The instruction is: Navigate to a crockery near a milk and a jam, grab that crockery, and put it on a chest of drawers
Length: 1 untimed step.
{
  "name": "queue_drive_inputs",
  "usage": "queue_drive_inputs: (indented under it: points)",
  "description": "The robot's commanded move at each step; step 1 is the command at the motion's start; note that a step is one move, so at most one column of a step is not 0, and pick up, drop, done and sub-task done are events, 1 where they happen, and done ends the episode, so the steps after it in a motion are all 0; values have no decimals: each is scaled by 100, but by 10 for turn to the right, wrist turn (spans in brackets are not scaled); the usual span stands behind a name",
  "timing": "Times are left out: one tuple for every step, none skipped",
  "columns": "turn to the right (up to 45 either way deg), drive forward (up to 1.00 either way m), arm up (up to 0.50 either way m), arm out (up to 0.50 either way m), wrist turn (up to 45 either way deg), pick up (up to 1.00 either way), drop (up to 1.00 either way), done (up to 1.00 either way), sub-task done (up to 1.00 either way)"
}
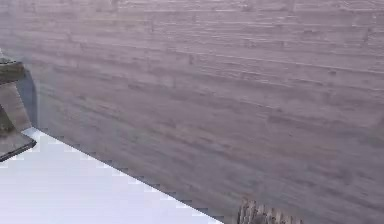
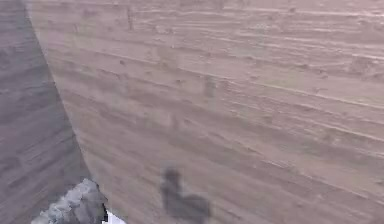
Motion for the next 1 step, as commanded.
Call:
queue_drive_inputs:
  points:
    - [-450, 0, 0, 0, 0, 0, 0, 0, 0]
